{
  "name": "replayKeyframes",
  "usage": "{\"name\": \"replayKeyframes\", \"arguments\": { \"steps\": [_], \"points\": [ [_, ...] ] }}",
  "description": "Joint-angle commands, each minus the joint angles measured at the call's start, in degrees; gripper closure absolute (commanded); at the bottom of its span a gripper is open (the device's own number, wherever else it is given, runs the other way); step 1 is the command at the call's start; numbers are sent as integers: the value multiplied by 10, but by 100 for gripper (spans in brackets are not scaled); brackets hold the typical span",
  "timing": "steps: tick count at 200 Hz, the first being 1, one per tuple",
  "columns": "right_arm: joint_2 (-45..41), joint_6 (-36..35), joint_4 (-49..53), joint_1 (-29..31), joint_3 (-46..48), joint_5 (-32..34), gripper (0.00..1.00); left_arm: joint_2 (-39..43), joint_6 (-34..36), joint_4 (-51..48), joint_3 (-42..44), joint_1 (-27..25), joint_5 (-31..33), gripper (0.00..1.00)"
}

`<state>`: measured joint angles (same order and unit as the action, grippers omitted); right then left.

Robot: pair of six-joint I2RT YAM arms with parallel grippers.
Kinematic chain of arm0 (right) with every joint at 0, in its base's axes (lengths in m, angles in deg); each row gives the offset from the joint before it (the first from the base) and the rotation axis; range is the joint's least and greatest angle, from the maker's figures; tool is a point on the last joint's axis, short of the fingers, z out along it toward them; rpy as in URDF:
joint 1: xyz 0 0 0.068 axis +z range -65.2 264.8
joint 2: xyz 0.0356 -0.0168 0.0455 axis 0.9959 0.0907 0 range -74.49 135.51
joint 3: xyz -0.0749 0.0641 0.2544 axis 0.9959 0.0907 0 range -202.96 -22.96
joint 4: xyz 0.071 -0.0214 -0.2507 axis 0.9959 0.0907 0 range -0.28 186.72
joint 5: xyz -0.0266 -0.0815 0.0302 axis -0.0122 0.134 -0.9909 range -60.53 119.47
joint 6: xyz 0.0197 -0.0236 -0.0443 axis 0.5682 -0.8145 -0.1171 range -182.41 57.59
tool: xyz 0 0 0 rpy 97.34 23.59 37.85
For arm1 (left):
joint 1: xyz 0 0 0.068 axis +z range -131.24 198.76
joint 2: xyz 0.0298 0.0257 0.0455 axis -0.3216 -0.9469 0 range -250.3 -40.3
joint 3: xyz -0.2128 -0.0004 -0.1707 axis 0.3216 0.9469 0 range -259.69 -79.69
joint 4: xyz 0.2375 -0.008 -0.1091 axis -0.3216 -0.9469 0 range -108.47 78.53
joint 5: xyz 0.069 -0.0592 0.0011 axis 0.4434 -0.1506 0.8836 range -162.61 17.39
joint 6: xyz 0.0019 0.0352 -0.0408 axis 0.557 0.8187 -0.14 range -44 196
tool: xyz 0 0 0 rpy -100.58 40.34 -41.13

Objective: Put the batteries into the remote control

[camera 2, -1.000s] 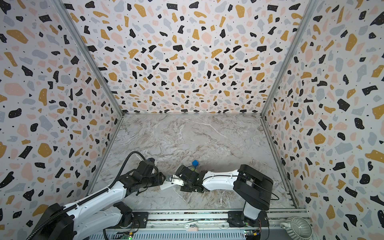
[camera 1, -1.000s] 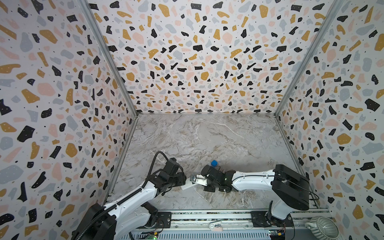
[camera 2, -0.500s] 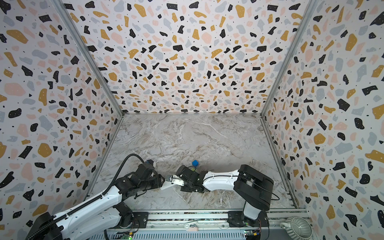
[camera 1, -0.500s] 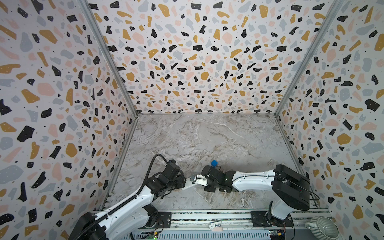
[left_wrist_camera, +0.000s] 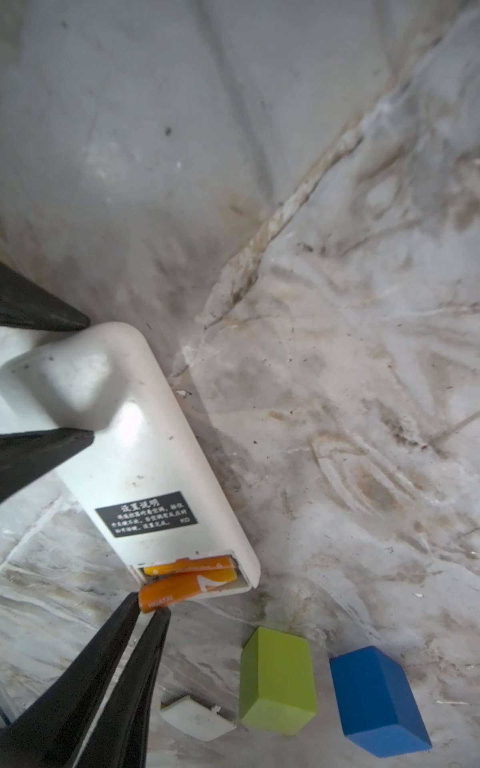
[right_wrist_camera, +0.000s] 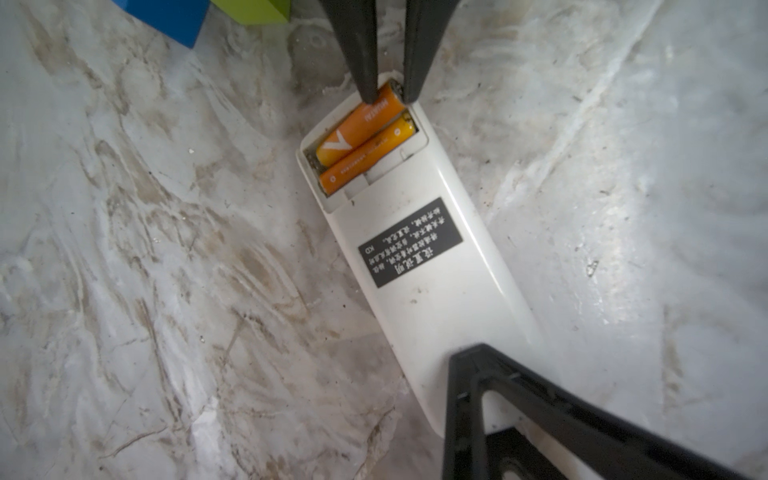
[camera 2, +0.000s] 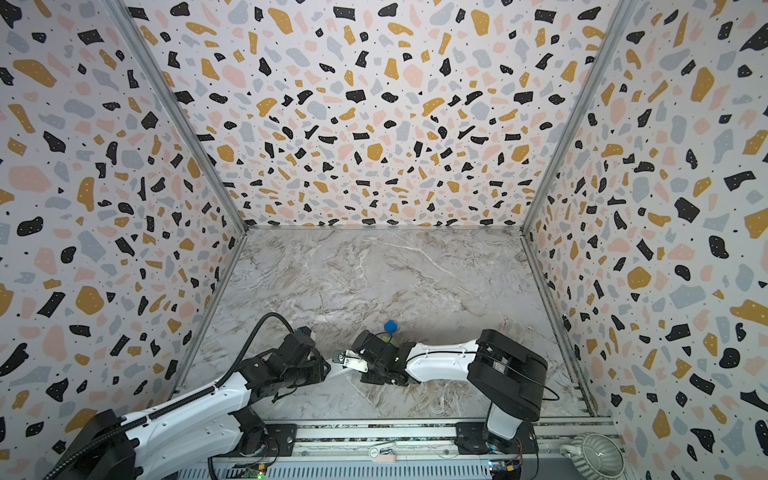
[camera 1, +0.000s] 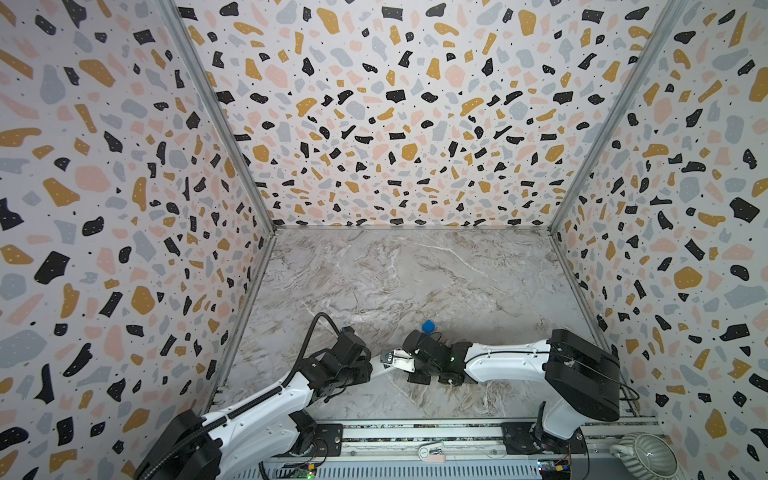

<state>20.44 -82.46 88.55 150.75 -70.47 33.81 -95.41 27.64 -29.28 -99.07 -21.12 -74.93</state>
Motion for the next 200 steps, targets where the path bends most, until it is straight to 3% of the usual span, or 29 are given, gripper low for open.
{"name": "replayKeyframes", "arguments": {
  "steps": [1, 48, 200],
  "points": [
    [-10, 1, 10, -1, -5, 0, 84, -14, -1, 35, 10, -4, 3, 64],
    [-7, 4, 11, -1, -7, 9, 84, -17, 7, 28, 12, -4, 9, 71],
    [36, 27, 37, -23, -41, 0, 87, -28, 29, 28, 19, -4, 11, 74]
  ]
}}
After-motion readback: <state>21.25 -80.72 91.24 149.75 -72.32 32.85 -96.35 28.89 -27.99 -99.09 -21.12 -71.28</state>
